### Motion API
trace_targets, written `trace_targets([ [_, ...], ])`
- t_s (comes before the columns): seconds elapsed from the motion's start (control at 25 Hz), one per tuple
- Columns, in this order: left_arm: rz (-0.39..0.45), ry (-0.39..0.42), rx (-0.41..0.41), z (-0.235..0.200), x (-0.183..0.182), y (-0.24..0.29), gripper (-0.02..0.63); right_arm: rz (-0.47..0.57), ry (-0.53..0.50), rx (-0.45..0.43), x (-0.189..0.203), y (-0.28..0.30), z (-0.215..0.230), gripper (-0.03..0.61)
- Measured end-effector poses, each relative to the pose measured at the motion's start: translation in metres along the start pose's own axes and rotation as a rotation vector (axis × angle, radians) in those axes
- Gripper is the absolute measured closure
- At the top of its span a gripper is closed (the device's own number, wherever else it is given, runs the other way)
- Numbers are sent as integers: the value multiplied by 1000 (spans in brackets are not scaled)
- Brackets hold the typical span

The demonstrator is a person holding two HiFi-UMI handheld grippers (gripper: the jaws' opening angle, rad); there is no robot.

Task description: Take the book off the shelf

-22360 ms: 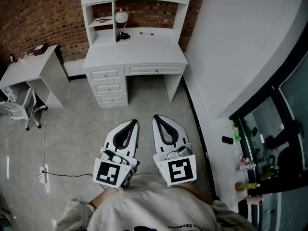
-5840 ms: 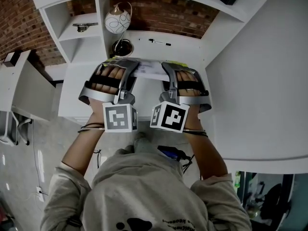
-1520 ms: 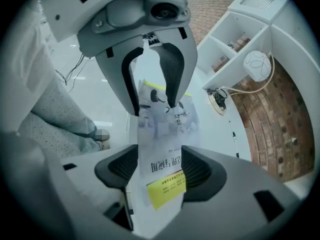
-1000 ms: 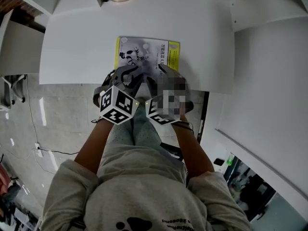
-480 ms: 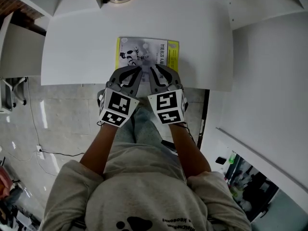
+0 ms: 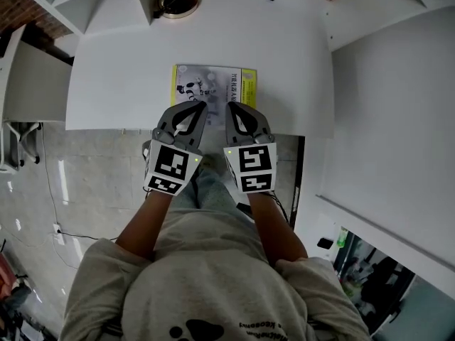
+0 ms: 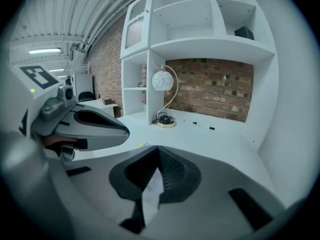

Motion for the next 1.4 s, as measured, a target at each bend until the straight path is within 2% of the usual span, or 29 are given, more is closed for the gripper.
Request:
trace_targets([
  [0.12, 50, -32, -2, 5, -15, -12, 604, 52, 25, 13, -12, -17, 1, 561],
  [0.44, 173, -117, -64, 9, -51, -57, 604, 218, 10, 73, -63, -73, -2, 561],
  [0.64, 242, -94, -87, 13, -75, -81, 604, 299, -36, 98, -84, -103, -5, 561],
  [1.04, 324, -78, -96, 30, -104, -117, 604, 393, -34, 104, -104, -151, -3, 561],
  [1.4, 341, -70, -85, 50, -109, -125, 604, 389, -83, 105, -99, -164, -5, 561],
])
Point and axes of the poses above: the fingertips, and each gripper's own axes: y forward along the fingers, z to its right, x out of its underside, the point moved 7 cm from there along -y, backward along the fingers, and after that the axes turned 6 degrees about -y, right-handed, at the moved point
